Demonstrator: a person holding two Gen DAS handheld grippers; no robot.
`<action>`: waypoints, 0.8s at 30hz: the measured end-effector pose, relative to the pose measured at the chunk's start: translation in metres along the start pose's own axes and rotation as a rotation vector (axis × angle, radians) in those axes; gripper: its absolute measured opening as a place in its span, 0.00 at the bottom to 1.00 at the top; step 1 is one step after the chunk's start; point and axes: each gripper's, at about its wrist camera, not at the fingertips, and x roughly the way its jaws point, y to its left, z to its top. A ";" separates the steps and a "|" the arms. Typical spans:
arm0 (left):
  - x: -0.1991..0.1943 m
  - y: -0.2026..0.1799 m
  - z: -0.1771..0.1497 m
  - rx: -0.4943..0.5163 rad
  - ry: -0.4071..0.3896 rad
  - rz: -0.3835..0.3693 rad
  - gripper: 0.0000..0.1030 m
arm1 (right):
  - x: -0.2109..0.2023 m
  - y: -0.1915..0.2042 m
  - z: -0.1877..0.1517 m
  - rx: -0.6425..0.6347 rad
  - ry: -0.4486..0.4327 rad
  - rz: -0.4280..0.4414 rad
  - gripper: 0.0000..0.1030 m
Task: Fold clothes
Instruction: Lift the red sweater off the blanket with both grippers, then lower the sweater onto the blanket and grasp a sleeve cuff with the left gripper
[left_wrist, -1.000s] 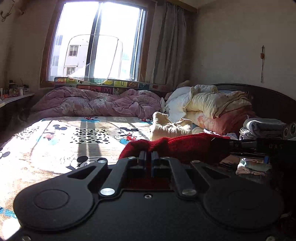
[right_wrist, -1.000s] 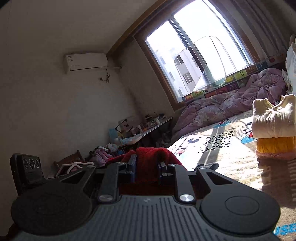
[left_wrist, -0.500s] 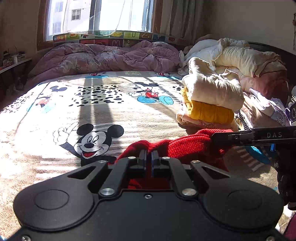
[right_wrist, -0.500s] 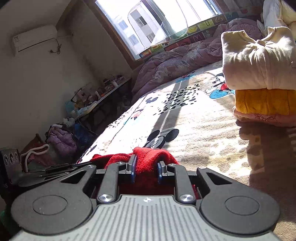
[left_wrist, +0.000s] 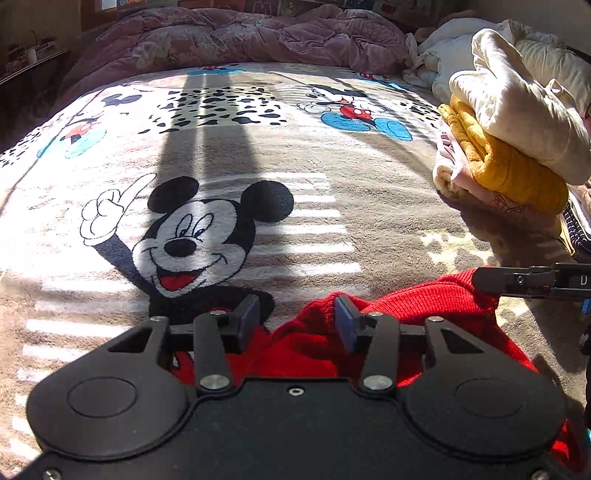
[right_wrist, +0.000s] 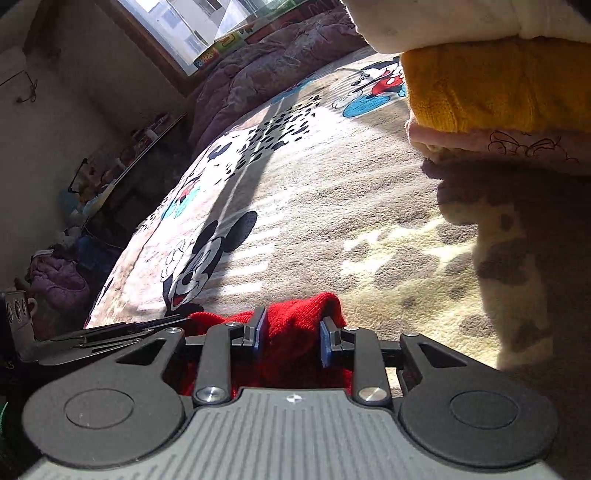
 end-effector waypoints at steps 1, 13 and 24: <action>-0.015 0.004 -0.003 -0.018 -0.013 0.011 0.50 | -0.011 0.002 -0.001 -0.013 -0.037 -0.024 0.55; -0.179 -0.023 -0.187 -0.340 0.159 -0.311 0.63 | -0.154 -0.014 -0.125 0.121 -0.050 0.010 0.75; -0.160 -0.046 -0.230 -0.596 0.148 -0.346 0.05 | -0.158 -0.030 -0.215 0.386 -0.010 0.110 0.22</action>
